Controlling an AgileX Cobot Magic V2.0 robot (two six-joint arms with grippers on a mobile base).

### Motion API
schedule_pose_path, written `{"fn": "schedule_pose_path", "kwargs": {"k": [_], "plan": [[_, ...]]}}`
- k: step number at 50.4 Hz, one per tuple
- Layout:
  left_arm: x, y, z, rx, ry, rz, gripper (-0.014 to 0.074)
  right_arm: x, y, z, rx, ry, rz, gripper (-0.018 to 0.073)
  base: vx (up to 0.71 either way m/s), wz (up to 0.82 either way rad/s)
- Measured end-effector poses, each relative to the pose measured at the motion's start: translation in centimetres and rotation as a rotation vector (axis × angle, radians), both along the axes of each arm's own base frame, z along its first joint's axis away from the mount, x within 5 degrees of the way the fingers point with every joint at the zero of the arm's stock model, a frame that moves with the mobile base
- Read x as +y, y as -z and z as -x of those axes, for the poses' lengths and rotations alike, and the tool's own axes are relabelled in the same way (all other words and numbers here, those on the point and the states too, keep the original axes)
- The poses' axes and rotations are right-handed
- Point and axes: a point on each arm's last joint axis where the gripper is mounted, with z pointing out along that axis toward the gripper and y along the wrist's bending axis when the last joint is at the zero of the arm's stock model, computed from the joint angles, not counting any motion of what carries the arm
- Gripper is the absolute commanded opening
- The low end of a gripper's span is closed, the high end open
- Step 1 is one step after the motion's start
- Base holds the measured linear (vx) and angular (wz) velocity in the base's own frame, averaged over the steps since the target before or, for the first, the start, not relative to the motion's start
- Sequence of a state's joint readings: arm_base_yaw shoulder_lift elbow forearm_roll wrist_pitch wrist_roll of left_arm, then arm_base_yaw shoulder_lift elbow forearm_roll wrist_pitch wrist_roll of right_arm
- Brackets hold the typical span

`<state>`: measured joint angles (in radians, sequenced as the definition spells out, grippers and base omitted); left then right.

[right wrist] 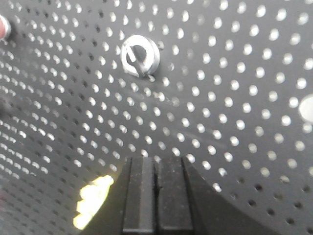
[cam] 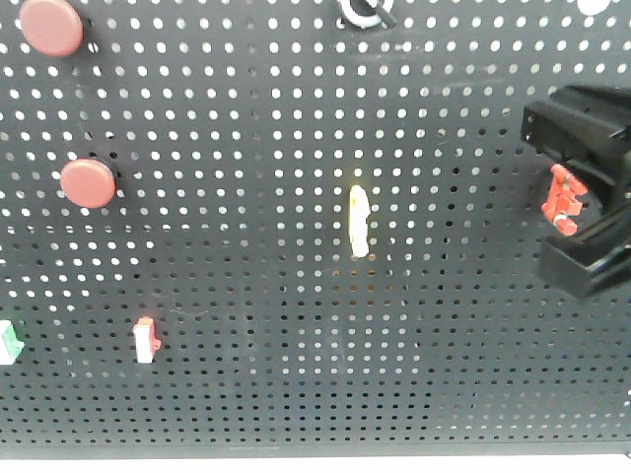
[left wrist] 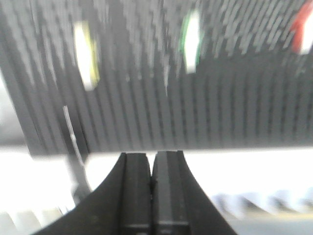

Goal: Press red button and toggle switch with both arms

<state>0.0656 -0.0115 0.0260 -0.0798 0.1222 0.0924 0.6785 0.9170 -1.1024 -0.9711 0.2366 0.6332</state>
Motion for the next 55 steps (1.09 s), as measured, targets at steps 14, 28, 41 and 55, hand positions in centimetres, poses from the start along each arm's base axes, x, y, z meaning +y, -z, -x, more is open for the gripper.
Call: {"fn": "schedule_pose_path", "kwargs": {"k": [14, 28, 41, 55], "plan": [[0.03, -0.2, -0.02, -0.027, -0.003, -0.015, 0.0001, 0.0, 0.0, 0.0, 0.0, 0.0, 0.0, -0.0003, 0.0, 0.0], [0.03, -0.2, -0.02, -0.027, -0.003, -0.02, 0.0001, 0.0, 0.0, 0.0, 0.0, 0.0, 0.0, -0.0003, 0.0, 0.0], [0.03, -0.2, -0.02, -0.027, -0.003, -0.02, 0.0001, 0.0, 0.0, 0.0, 0.0, 0.0, 0.0, -0.0003, 0.0, 0.0], [0.03, -0.19, -0.02, -0.026, -0.003, -0.02, 0.0001, -0.2, -0.03, 0.01, -0.001, 0.011, 0.003, -0.0003, 0.0, 0.0]]}}
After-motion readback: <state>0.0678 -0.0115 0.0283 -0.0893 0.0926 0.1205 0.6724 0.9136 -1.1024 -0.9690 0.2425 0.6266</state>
